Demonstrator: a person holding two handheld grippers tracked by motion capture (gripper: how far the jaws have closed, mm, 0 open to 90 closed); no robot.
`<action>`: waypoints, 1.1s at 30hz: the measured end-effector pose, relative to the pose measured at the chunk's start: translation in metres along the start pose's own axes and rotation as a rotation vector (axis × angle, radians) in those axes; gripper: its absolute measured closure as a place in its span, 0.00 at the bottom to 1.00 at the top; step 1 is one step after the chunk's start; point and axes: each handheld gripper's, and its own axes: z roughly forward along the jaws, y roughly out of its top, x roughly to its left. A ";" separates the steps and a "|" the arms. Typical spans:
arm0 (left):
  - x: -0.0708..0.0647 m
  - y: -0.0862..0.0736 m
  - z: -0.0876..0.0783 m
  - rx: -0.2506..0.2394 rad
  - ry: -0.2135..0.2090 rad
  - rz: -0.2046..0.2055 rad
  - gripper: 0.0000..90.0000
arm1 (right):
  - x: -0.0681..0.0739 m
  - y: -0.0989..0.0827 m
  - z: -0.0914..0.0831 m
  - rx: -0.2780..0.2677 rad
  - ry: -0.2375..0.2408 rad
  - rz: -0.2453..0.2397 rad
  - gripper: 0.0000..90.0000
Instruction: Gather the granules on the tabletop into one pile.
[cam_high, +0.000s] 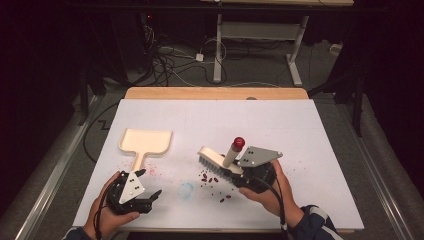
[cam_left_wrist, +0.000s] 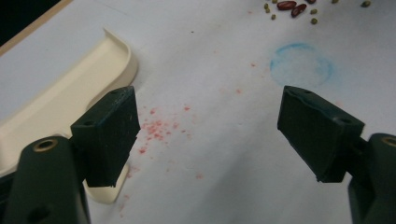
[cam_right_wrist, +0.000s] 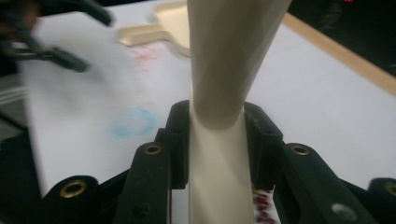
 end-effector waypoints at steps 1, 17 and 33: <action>0.001 0.000 -0.002 -0.010 0.006 -0.011 0.22 | 0.005 0.000 0.001 0.000 0.034 0.003 0.75; 0.008 -0.001 -0.011 -0.067 0.031 -0.057 0.21 | 0.035 -0.017 0.045 0.094 0.256 0.054 0.75; 0.002 -0.001 -0.004 -0.025 0.000 -0.032 0.21 | -0.026 -0.032 0.043 0.099 0.121 0.159 0.75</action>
